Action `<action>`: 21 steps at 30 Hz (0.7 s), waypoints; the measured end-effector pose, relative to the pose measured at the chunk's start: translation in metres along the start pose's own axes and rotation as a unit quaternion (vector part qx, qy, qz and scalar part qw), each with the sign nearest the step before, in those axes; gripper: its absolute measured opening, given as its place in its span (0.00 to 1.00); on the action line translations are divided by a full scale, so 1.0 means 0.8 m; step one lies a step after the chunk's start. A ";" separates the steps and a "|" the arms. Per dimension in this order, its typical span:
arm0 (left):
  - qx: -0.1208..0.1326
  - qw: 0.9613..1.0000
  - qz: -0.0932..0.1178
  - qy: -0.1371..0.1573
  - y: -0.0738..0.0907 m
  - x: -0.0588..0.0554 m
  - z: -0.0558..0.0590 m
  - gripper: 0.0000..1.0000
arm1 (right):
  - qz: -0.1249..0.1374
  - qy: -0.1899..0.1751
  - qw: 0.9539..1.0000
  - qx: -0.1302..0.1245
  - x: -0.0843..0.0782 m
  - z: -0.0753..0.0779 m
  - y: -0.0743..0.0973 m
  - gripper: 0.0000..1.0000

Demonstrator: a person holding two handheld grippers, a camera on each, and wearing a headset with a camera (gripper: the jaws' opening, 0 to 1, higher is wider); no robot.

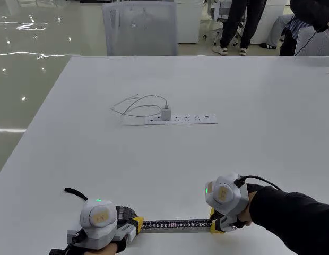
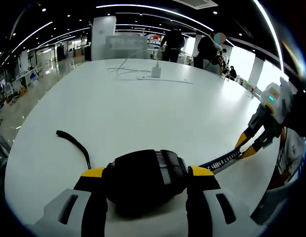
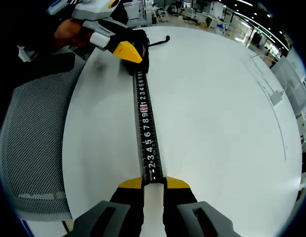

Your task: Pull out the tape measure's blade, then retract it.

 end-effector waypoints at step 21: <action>0.000 1.000 -0.001 0.001 -0.001 0.000 0.000 0.60 | -0.002 0.006 1.000 -0.002 0.012 0.002 -0.006 0.10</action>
Point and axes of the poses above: the centre of the closed fingertips' face, and the gripper's own axes: y roughly backward along the fingers, z roughly to its right, x roughly out of its top, the point moved 7 cm from there along y, roughly backward along the fingers, and after that the axes turned 12 degrees about y, right-handed, at the moved point
